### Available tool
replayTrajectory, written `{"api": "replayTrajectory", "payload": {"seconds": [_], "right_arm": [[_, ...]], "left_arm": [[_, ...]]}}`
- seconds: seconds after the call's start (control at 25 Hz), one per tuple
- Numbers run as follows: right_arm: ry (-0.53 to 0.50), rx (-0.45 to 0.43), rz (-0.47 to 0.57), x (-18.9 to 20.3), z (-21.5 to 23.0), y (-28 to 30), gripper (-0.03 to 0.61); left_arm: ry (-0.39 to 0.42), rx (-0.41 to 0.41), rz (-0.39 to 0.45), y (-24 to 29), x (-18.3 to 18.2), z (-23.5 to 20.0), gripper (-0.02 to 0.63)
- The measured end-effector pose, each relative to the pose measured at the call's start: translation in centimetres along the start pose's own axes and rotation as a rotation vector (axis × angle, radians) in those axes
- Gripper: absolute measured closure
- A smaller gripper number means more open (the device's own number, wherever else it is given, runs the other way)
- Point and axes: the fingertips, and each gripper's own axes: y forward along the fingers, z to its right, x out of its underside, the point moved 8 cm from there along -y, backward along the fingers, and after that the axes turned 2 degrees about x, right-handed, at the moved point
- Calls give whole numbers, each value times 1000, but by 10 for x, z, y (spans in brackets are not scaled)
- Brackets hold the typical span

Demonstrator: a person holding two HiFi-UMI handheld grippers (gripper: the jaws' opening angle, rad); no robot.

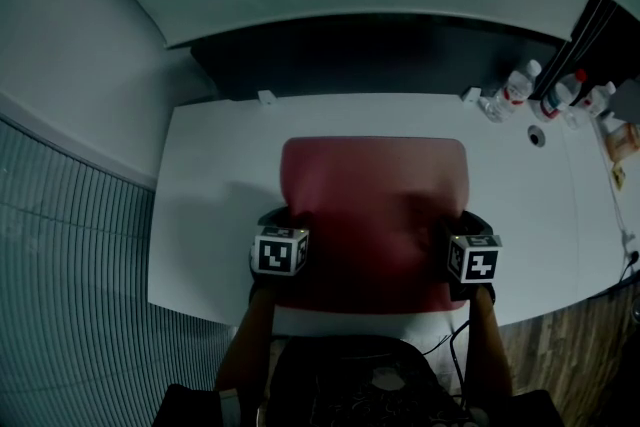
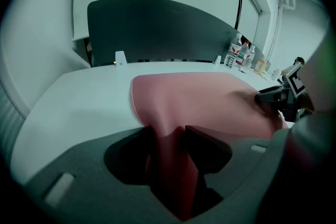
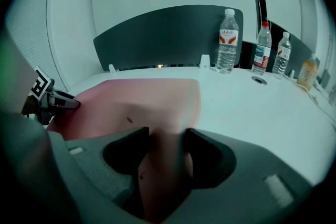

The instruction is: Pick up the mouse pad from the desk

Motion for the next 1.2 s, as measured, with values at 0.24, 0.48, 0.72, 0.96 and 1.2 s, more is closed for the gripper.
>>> {"api": "replayTrajectory", "payload": {"seconds": [0.24,0.48,0.72,0.96,1.2], "right_arm": [[-3,-6,-13,-2,-3,-1,367],[-13,-30,-13,-3,-6,-1,402],[-4,-91,-22,-3,-12,1,477],[-21,-113,-21,-4,-15,1,511],[-31,-133,-23,-4,-16,1,522]], "left_arm": [[8,21,-27,3,2,4,458],[49,23,-43,0,-1,9,501],[17,77,-35,5,1,7,507],[20,89,-58,6,2,7,524],[14,102,-40,6,-1,7,526]]}}
